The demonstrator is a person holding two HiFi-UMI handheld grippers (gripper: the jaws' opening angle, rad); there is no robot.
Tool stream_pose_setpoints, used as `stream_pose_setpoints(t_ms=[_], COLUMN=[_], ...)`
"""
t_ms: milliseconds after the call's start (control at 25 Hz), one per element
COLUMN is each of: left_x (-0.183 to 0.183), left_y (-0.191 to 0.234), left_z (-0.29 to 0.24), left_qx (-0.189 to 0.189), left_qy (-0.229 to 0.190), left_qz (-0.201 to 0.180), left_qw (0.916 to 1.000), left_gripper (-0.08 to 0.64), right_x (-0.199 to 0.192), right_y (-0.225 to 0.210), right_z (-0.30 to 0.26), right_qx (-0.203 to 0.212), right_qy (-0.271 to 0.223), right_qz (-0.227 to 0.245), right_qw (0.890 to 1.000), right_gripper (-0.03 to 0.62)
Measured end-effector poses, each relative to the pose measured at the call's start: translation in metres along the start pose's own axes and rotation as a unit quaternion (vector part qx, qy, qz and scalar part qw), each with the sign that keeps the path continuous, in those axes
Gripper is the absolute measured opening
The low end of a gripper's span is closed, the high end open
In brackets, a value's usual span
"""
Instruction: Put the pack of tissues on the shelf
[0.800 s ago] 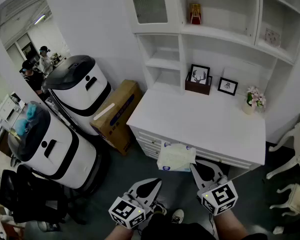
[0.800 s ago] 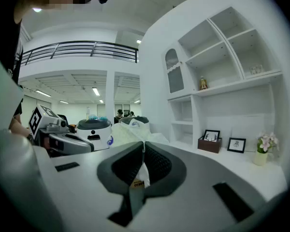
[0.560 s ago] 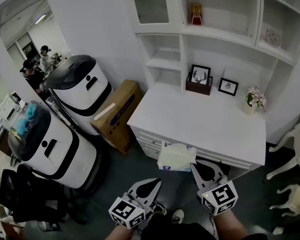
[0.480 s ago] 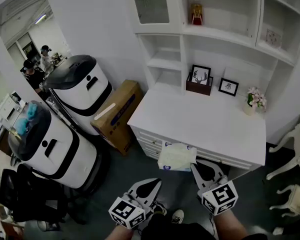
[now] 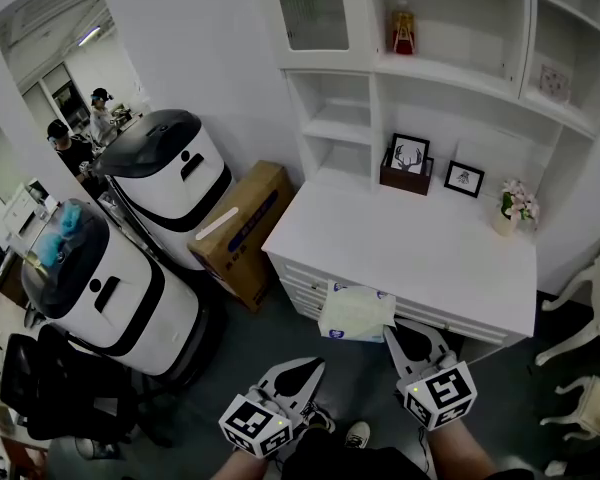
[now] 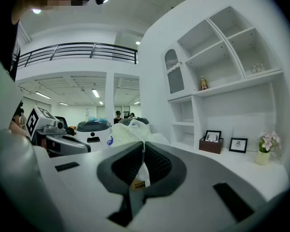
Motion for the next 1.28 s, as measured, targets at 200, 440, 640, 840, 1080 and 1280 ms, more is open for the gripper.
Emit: stream_pose_setpoints(t_ms=[200, 440, 640, 840, 1080, 1280], left_x=[0.004, 0.002, 0.001, 0.001, 0.009, 0.016], left_y=[0.004, 0.01, 0.02, 0.033, 0.049, 0.067], left_z=[0.001, 0.001, -0.003, -0.011, -0.019, -0.022], left_qx=[0.005, 0.007, 0.003, -0.009, -0.028, -0.037], left_qy=[-0.003, -0.002, 0.0, 0.001, 0.001, 0.001], left_qz=[-0.001, 0.001, 0.005, 0.009, 0.009, 0.007], left_qw=[1.0, 1.0, 1.0, 0.9999, 0.9996, 0.9993], left_gripper=[0.005, 0.005, 0.005, 0.005, 0.005, 0.005], right_x=[0.003, 0.004, 0.0, 0.004, 0.009, 0.012], right_y=[0.0, -0.001, -0.005, -0.009, -0.013, -0.013], right_z=[-0.005, -0.015, -0.022, -0.033, -0.046, -0.062], right_qx=[0.004, 0.005, 0.0, -0.012, -0.031, -0.041], right_qy=[-0.001, -0.002, 0.002, 0.006, 0.01, 0.008], right_qz=[0.0, 0.0, -0.005, -0.004, -0.005, -0.008], right_qw=[1.0, 1.0, 1.0, 1.0, 0.999, 0.999], right_gripper=[0.007, 0.006, 0.006, 0.007, 0.007, 0.007])
Point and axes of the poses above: the fingertips, and each gripper's own axes: z backward along the fingers, y to its left, x out of its top, the point moved 2 cm from there along z, backward along the fingers, and after that the axes turned 14 degrees about x, right-handed, at the moved point
